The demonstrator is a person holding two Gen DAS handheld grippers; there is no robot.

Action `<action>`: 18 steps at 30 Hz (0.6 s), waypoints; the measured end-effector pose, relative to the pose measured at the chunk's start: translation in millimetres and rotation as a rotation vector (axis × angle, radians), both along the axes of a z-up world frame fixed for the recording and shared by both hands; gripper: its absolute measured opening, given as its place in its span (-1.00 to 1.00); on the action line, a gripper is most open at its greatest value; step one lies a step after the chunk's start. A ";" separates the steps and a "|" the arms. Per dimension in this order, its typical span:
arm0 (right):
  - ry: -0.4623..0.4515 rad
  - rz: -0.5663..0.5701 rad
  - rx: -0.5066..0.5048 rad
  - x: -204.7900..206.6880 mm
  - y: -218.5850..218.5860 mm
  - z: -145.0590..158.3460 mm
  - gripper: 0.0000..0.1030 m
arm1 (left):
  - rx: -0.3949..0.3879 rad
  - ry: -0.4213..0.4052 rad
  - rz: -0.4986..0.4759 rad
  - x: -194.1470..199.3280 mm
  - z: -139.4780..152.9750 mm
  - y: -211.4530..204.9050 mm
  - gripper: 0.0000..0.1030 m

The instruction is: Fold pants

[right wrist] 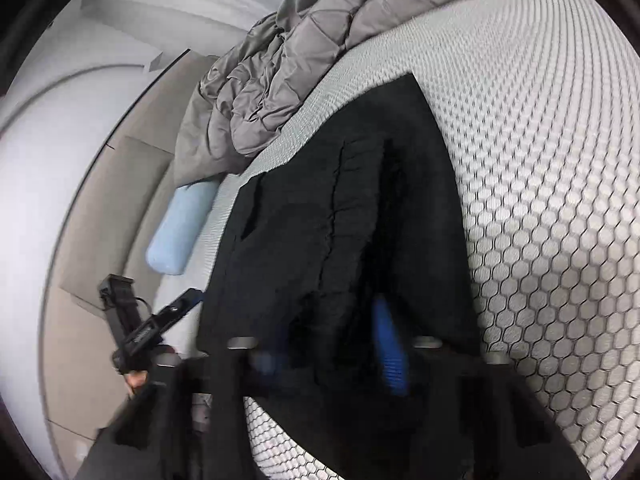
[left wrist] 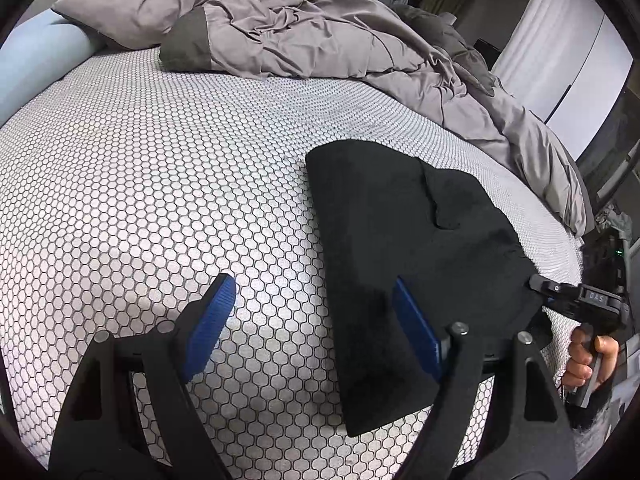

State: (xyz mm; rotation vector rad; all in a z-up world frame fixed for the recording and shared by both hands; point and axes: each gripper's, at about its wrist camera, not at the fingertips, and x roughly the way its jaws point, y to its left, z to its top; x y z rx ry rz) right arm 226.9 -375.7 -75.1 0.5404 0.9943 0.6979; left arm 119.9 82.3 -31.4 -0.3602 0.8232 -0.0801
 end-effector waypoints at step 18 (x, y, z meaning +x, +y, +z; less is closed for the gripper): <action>-0.402 0.027 -0.358 -77.6 59.4 62.8 -0.50 | 0.304 -0.186 -0.438 -24.0 22.0 -125.0 0.46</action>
